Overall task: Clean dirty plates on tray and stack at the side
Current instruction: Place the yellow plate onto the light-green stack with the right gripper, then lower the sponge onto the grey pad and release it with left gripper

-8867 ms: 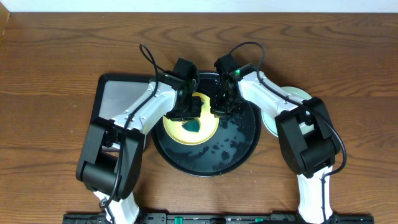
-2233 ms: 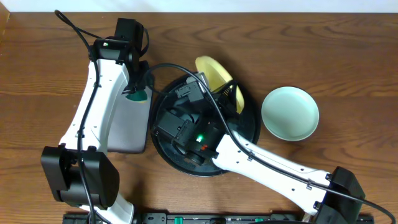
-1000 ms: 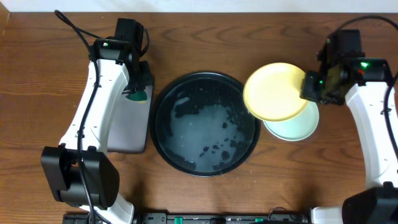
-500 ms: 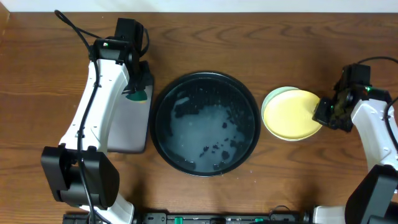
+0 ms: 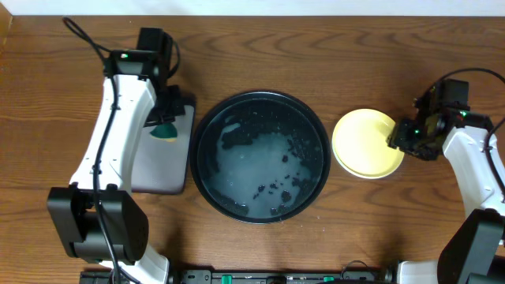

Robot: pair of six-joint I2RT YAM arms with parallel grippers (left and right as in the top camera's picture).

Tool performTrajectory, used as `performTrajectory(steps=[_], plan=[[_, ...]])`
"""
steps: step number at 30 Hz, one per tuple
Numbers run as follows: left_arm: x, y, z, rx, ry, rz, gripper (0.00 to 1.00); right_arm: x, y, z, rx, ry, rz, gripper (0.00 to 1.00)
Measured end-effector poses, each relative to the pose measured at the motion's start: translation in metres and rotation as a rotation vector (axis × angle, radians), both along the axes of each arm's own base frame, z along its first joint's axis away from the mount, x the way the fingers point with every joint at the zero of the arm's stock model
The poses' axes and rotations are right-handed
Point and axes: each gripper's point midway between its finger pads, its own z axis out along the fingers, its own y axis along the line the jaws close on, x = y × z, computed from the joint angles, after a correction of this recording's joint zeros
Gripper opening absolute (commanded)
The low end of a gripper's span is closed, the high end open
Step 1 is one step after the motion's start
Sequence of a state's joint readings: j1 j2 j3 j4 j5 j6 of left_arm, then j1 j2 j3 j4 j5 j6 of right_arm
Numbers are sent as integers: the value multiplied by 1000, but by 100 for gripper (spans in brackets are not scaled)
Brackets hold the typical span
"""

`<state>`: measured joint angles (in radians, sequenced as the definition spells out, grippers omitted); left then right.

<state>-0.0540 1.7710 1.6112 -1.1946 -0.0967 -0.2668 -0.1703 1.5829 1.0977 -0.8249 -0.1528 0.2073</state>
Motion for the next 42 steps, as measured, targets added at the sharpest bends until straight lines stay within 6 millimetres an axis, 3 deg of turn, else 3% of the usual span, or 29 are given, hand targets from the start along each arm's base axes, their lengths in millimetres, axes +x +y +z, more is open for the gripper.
performTrajectory(steps=[5,9,13,15,18,20,25,26,28,31,35,38,42], plan=[[2,24,-17,-11,-2,19,8,17,37,17,17,-64,131,70],[1,26,-47,-93,0,-50,7,29,67,29,25,-119,226,75],[-4,22,-75,-140,9,-94,8,28,86,30,34,-125,278,76],[-6,21,-87,-154,15,-103,17,27,90,30,36,-123,290,76],[-15,22,-100,-170,46,-112,42,24,94,29,38,-114,301,76],[-17,24,-101,-173,50,-112,53,22,95,29,39,-106,303,76],[-21,20,-99,-200,69,-114,58,13,95,28,42,-64,304,80],[-21,18,-96,-214,71,-115,58,12,94,31,42,-58,304,80],[-18,12,-85,-251,63,-119,62,15,95,42,41,-66,305,94],[2,1,-51,-315,-24,-136,66,25,95,67,28,-104,320,99],[24,-11,23,-361,-250,-157,71,31,89,114,-13,-160,314,99],[18,-16,72,-370,-382,-172,75,30,83,162,-48,-238,303,99],[10,-20,100,-379,-455,-180,75,24,79,233,-76,-414,286,99]])
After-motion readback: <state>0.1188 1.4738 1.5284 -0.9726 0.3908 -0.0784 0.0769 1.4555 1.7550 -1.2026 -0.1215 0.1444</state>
